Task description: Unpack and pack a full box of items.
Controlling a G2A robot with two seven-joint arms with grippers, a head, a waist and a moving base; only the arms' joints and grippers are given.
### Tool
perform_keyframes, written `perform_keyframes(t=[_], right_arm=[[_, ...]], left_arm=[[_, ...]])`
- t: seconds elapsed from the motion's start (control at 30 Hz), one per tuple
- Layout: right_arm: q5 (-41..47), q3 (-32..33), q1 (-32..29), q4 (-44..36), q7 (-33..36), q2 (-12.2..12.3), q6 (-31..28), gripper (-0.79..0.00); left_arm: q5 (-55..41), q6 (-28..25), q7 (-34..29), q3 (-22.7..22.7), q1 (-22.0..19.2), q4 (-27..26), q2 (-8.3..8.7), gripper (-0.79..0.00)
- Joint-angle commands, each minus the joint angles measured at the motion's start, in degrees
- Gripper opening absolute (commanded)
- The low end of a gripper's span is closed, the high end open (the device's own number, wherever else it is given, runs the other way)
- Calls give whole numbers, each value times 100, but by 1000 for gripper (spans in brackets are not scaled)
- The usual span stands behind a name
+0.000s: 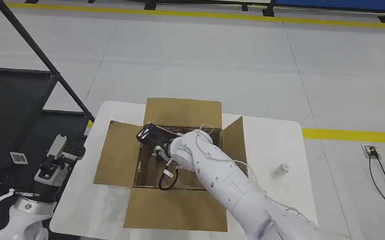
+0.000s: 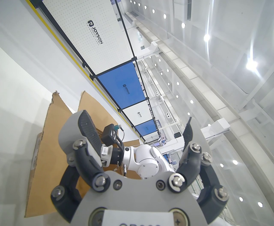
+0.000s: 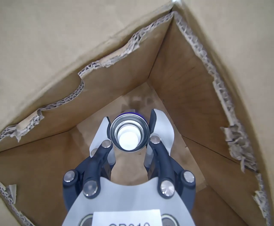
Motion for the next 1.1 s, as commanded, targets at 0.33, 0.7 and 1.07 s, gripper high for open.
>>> perform_keyframes(t=[0.33, 0.7, 1.07], right_arm=[[-1491, 762, -1142, -3401, 1025, 825, 1265, -785], [-4193, 3332, -4263, -9034, 2437, 1823, 1581, -785], [-4080, 5517, -6406, -10619, 2423, 2036, 1713, -785]], left_arm=[[0, 0, 0, 0, 0, 0, 0, 0], [0, 0, 0, 0, 0, 0, 0, 0], [0, 0, 0, 0, 0, 0, 0, 0]])
